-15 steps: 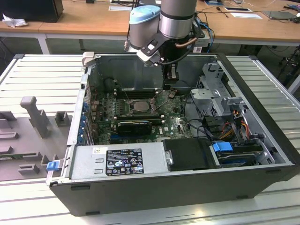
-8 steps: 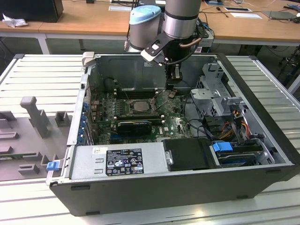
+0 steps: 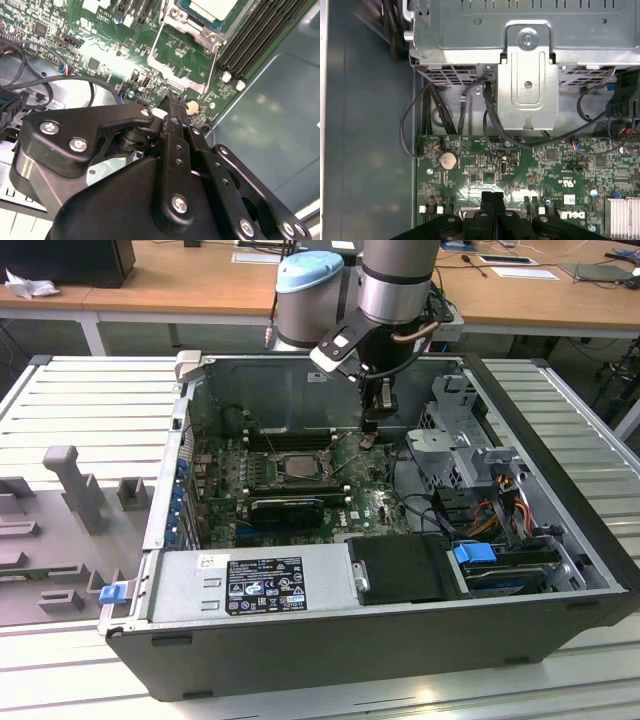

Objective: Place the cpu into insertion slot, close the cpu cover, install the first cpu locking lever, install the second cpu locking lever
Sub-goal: 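Close the cpu cover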

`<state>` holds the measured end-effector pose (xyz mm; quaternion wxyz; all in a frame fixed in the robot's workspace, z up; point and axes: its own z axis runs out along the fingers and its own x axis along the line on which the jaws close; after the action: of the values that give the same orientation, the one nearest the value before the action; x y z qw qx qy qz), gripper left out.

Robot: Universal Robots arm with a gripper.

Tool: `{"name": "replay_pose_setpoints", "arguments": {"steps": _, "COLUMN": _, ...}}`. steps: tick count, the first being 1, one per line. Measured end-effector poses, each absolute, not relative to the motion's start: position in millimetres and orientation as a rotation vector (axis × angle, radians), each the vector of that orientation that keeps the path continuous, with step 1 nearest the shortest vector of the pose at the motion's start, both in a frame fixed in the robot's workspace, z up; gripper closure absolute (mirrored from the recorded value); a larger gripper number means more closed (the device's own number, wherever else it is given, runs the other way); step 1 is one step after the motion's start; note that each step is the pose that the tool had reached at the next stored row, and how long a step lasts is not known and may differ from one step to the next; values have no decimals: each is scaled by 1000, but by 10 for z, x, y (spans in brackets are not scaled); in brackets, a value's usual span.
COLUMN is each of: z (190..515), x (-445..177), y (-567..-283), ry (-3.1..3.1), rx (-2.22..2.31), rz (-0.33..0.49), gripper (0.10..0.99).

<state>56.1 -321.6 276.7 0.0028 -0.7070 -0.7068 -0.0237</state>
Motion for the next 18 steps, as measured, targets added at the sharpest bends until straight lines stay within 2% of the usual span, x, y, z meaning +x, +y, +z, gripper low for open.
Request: {"name": "replay_pose_setpoints", "arguments": {"steps": 18, "z": 2547, "x": 625, "y": -3217, "ry": -2217, "rx": -2217, "rz": -74, "gripper": 980}}
